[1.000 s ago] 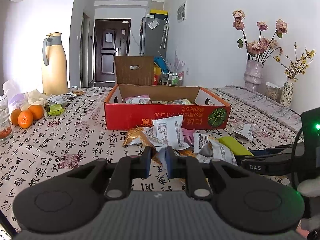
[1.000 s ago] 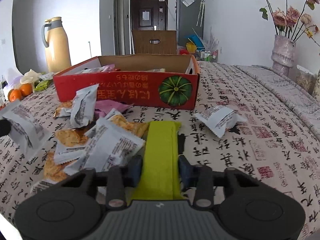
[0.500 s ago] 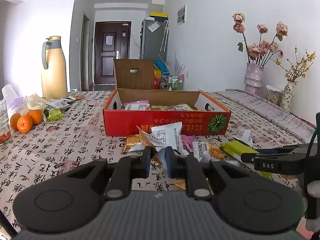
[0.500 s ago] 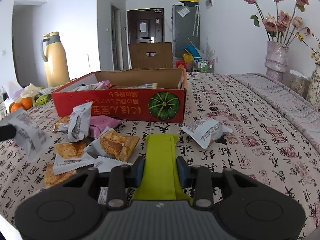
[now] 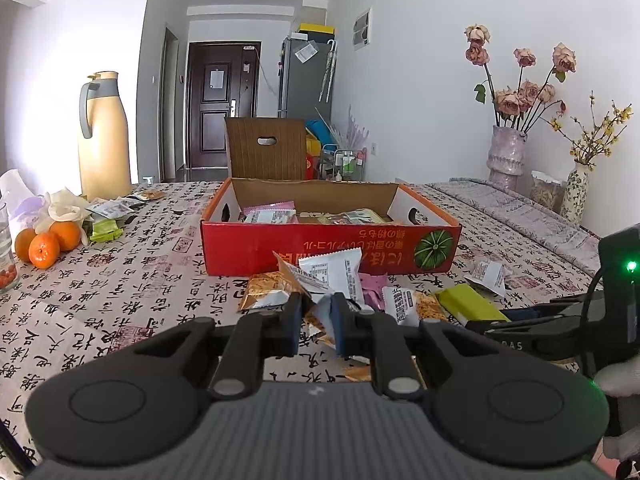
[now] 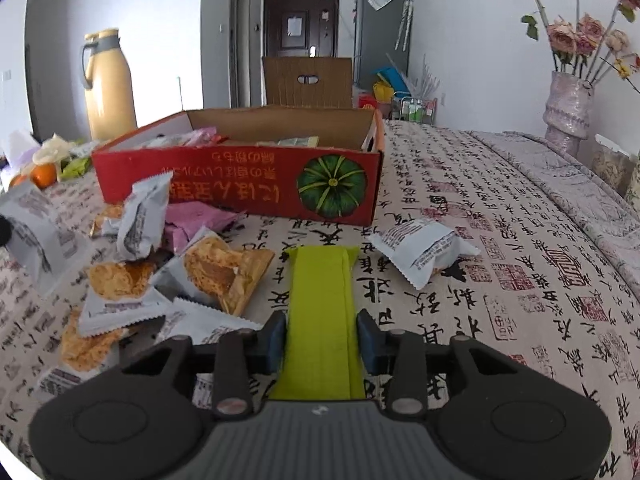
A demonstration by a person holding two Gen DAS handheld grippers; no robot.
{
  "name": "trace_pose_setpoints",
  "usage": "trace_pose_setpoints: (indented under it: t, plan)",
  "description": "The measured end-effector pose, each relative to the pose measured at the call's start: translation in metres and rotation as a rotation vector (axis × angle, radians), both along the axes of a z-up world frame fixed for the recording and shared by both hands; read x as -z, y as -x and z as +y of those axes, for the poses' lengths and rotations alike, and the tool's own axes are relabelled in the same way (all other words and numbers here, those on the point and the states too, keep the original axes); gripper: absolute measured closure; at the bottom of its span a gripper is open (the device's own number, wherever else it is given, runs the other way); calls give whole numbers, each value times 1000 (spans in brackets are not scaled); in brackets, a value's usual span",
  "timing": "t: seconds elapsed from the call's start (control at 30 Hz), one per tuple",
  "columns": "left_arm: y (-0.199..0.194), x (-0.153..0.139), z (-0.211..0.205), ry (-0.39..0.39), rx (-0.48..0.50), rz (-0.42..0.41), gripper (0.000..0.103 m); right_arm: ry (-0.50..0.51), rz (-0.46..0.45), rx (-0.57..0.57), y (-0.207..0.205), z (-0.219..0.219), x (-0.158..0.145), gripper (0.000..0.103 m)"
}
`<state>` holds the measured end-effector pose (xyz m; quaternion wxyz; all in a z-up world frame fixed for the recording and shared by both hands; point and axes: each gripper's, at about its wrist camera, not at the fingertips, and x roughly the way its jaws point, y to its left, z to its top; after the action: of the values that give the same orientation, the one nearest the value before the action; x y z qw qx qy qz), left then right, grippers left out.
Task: Organize snacks
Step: 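Carry the green bar and white packet into the box and open both tools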
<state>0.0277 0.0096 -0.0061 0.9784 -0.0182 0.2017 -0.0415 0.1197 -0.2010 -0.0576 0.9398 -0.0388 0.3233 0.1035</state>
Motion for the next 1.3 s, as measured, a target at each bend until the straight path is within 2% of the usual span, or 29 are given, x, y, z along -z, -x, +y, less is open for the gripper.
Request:
trace_pose_setpoints:
  t: [0.3, 0.5, 0.93, 1.3]
  plan:
    - [-2, -2, 0, 1, -2, -7, 87, 42, 60, -55, -8, 1, -10, 70]
    - [-5, -4, 1, 5, -6, -10, 87, 101, 14, -78, -7, 0, -24, 71]
    - [-24, -21, -5, -16, 3, -57, 87, 34, -118, -87, 0, -5, -60, 71]
    - [-70, -45, -15, -34, 7, -114, 87, -56, -193, -78, -41, 2, -83, 71]
